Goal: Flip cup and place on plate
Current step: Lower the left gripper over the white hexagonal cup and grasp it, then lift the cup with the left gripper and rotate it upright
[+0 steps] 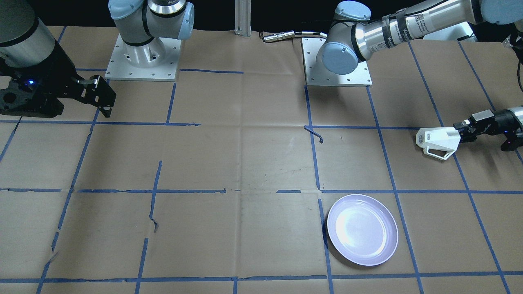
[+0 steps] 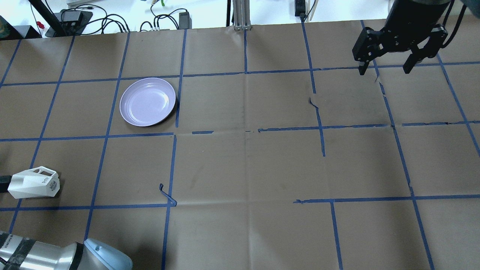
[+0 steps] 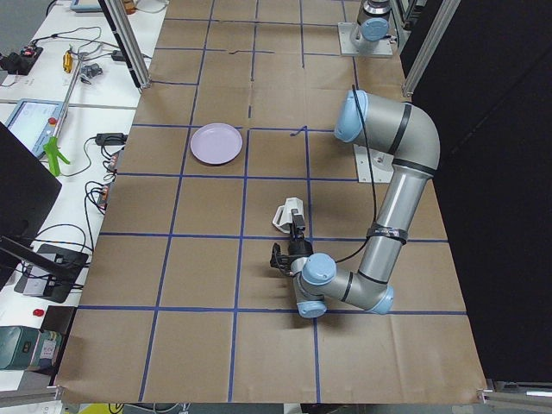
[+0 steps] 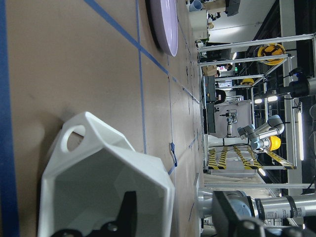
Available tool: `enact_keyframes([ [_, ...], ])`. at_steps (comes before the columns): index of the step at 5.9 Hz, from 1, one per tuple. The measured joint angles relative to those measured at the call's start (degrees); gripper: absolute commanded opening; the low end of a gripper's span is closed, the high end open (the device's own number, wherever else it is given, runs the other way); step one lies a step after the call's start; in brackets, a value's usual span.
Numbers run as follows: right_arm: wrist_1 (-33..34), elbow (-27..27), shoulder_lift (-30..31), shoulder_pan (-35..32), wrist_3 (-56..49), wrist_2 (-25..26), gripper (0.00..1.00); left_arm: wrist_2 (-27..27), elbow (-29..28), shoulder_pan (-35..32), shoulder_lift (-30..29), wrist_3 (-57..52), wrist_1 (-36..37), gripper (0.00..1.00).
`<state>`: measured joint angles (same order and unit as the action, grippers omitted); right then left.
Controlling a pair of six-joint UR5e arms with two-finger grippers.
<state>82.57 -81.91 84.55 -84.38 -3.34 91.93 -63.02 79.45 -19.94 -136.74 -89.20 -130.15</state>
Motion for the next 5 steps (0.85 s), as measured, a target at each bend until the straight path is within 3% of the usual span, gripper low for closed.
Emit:
enact_keyframes([
  [3, 0.0, 0.0, 0.0, 0.0, 0.0, 0.0, 1.0, 1.3, -0.4, 0.1, 1.4, -0.9, -4.0, 0.0],
  [5, 0.0, 0.0, 0.0, 0.0, 0.0, 0.0, 1.0, 3.0, -1.4, 0.0, 9.0, 3.8, -10.4, 0.0],
])
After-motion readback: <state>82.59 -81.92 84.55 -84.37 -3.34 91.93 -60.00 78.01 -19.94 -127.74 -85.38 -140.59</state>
